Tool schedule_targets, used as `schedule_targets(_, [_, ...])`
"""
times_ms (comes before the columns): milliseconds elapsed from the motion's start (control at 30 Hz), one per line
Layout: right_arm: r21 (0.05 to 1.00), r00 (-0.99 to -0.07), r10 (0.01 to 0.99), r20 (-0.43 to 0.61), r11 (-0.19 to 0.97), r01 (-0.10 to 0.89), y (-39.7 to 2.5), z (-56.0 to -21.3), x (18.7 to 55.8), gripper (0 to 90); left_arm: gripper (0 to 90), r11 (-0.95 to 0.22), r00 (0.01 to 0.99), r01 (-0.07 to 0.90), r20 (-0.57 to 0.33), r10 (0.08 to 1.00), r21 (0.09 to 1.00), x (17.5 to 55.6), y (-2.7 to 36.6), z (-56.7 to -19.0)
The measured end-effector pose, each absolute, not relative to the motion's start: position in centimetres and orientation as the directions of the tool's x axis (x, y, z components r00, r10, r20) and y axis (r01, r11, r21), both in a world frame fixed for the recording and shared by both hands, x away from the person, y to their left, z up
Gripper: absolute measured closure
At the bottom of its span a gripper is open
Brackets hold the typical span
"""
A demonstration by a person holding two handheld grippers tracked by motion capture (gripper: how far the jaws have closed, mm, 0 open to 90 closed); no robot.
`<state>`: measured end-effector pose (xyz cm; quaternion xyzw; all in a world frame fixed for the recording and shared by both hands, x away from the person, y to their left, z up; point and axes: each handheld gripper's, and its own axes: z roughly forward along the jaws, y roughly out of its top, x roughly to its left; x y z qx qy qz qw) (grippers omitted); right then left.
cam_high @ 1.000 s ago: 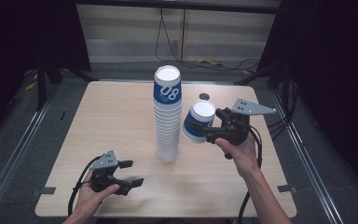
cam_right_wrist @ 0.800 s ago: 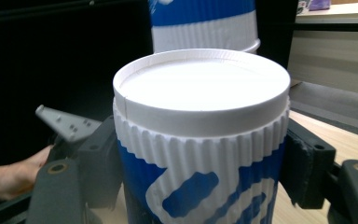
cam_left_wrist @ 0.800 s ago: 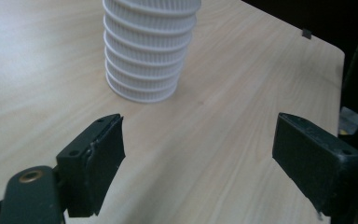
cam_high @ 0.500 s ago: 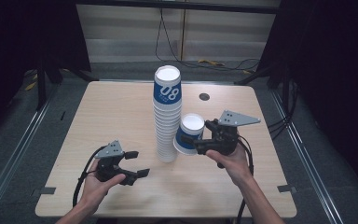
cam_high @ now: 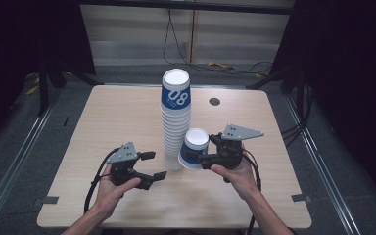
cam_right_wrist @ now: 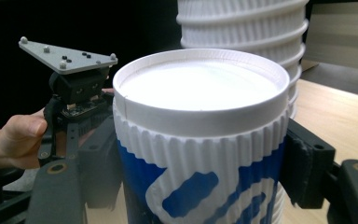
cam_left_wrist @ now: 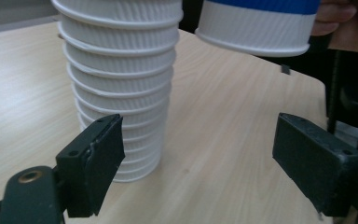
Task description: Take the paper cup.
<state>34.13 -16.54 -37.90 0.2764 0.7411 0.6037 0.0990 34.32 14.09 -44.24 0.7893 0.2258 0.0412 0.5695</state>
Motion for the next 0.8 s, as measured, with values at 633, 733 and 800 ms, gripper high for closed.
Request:
schedule_targets(633, [0.939, -0.870, 0.438, 0.226, 0.141, 0.315, -13.8, -40.4, 34.0, 27.3, 15.7, -0.238, 0.916, 0.322, -0.238, 0.322, 0.916, 33.6, 14.0, -44.8])
schedule_targets(733, [0.941, -0.881, 0.416, 0.226, 0.142, 0.308, -13.3, -40.6, 33.8, 27.3, 15.7, -0.236, 0.931, 0.287, -0.212, 0.296, 0.929, 33.4, 13.7, -44.8])
schedule_targets(800, [0.941, -0.883, 0.409, 0.231, 0.138, 0.310, -13.1, -40.7, 33.8, 27.3, 15.6, -0.226, 0.935, 0.286, -0.220, 0.278, 0.931, 33.2, 13.5, -44.7])
